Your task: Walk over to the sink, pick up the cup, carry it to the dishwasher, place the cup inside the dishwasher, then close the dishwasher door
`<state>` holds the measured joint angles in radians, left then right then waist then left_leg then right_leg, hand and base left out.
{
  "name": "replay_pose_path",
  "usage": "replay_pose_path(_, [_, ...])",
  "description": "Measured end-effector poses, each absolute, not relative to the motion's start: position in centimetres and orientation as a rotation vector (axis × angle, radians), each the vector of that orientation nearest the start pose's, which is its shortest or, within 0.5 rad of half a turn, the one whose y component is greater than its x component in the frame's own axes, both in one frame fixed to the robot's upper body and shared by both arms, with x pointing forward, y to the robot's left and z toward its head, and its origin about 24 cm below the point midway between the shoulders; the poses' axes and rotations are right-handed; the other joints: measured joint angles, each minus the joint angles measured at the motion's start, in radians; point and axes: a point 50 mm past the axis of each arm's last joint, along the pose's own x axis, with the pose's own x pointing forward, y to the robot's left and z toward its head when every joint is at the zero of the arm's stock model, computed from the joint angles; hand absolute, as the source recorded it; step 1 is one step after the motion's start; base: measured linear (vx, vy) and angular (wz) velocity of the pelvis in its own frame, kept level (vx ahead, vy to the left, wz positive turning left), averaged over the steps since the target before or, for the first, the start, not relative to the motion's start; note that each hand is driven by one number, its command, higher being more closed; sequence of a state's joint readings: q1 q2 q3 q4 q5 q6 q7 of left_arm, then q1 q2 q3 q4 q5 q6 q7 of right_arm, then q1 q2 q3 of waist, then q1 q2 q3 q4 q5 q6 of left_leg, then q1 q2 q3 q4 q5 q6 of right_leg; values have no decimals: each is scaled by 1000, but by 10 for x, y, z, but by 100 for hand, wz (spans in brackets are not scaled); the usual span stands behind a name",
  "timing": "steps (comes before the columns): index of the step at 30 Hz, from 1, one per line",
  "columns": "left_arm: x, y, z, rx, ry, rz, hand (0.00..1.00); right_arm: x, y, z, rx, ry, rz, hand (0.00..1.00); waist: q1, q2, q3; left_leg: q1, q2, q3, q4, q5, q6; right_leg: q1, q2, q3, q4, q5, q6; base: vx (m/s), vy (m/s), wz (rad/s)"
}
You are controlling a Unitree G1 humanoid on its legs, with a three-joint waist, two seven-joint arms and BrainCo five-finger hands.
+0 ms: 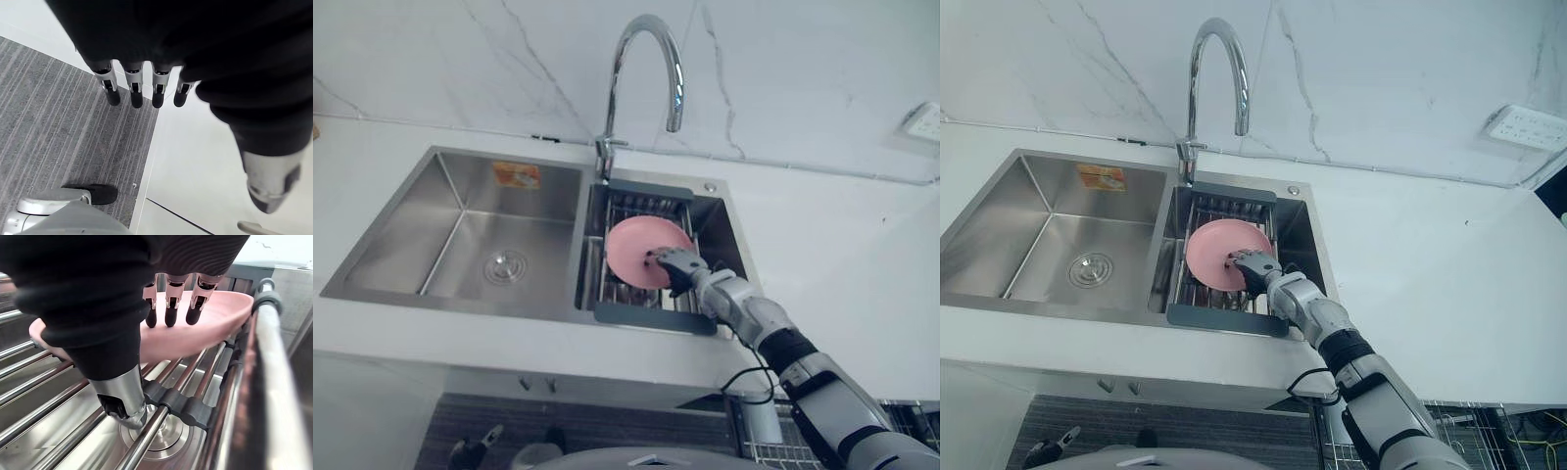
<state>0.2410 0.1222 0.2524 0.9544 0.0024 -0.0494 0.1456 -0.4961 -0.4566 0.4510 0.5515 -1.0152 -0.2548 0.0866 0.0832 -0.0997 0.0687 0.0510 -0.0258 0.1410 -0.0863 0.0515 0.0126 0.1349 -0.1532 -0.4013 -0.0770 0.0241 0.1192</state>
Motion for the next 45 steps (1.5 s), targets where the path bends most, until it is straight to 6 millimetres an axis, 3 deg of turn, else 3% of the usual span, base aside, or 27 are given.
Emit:
replay_pose_path(14, [49,246,-152,98,1082,500,0,322,-143,48,-1770,-411,347,100,-6,7,16,3,7,25,0,-8,-11,-8,3,11,4,-5,-3,-7,-2,-3])
replay_pose_path(18, [49,246,-152,100,1072,523,0,322,-142,58,-1700,-479,203,100,-7,23,27,2,7,27,0,-7,-10,-13,2,16,10,-5,-3,-6,-1,-1])
replay_pose_path(29, [48,248,-150,111,1047,552,0,318,-136,75,-1591,-570,115,100,-25,29,30,8,9,36,1,-7,-10,-17,3,32,14,-5,-3,-14,-2,-2])
replay_pose_path(39, [45,249,-150,120,1053,567,0,321,-146,79,-1541,-515,58,100,-28,45,40,13,11,42,0,-5,-7,-19,2,35,21,-5,-3,-36,-1,-3])
replay_pose_path(40, [45,249,-150,120,1053,567,0,322,-146,78,-1528,-504,61,0,-28,45,40,13,11,42,0,-5,-7,-19,2,35,21,-4,-3,0,0,0])
replay_pose_path(45, [45,248,-150,122,1053,560,0,323,-147,76,-1509,-445,99,0,-28,45,40,11,11,39,1,-6,-8,-19,3,34,18,-4,-3,0,-2,1])
